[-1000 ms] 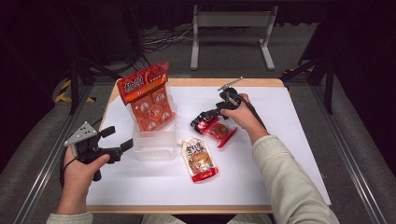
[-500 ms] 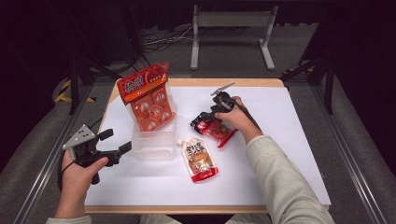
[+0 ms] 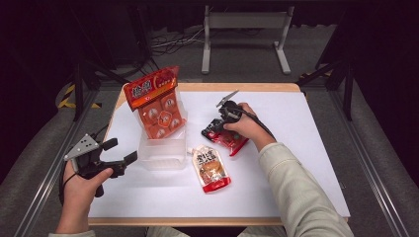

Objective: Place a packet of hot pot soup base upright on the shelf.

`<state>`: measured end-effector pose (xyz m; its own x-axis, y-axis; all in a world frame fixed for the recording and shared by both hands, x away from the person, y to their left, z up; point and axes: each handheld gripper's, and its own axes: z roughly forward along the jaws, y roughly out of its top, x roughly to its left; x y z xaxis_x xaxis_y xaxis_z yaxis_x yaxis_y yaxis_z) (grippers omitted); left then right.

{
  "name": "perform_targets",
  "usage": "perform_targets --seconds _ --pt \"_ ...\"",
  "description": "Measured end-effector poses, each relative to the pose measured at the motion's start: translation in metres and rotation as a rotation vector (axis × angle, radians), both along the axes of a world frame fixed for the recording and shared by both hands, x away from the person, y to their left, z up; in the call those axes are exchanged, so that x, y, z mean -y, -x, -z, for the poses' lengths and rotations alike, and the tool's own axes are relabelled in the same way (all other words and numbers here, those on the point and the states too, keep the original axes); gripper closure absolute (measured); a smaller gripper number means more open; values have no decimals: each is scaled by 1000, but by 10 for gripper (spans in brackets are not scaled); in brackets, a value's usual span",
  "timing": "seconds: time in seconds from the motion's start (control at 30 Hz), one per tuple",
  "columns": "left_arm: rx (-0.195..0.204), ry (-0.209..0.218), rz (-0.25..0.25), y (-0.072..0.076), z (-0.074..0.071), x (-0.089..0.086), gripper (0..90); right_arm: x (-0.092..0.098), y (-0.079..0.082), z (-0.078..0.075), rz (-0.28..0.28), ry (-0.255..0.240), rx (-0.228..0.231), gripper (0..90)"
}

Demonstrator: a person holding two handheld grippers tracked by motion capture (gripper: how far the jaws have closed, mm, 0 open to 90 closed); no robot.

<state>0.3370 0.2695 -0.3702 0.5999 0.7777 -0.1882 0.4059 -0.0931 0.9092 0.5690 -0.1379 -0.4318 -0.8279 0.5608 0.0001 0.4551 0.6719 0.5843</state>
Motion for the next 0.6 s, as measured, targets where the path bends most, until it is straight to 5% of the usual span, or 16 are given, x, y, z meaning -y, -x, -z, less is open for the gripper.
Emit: perform_targets --seconds 0.37,0.6 --pt "4 6 23 -3 0 2 82 -6 10 -6 -1 47 35 637" --pt "-1 11 25 -6 1 2 82 -10 15 -8 -7 72 28 764"
